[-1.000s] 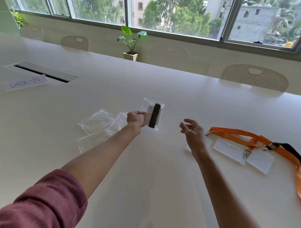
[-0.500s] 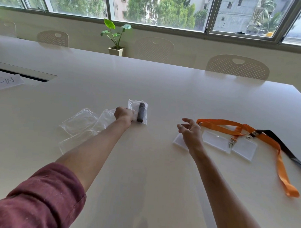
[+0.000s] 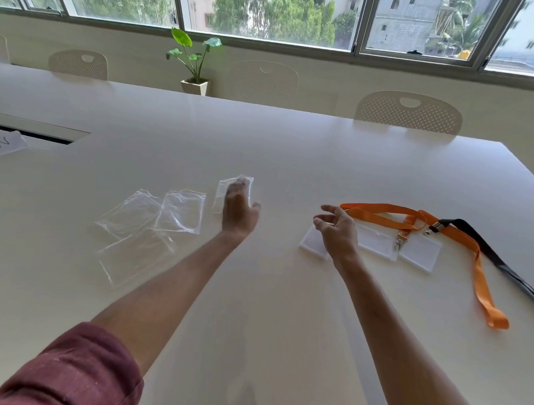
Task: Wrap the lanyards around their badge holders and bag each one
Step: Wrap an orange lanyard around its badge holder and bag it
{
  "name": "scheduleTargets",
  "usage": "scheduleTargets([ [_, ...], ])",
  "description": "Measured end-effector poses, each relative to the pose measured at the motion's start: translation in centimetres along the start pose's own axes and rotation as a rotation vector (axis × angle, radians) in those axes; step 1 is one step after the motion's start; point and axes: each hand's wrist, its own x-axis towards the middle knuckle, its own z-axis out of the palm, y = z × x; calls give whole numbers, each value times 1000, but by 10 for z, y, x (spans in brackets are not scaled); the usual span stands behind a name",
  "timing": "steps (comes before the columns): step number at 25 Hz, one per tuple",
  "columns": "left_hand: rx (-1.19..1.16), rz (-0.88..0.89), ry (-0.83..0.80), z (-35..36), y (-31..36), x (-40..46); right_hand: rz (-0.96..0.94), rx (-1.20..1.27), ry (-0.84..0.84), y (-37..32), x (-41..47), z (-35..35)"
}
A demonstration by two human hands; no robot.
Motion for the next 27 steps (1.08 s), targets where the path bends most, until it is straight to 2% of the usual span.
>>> scheduleTargets([
  [5, 40, 72, -289, 26, 32, -38, -3, -48, 19, 1, -7, -13],
  [10, 148, 117, -421, 47, 53, -70, -4, -90, 32, 3, -17, -30],
  [15, 280, 144, -408, 57, 73, -84, 17, -134, 34, 10, -30, -46],
  [22, 309, 71, -369, 54, 98, -87, 39, -110, -5, 17, -44, -64],
  [27, 175, -56, -409, 43, 103, -88, 35, -86, 3, 17, -48, -66],
])
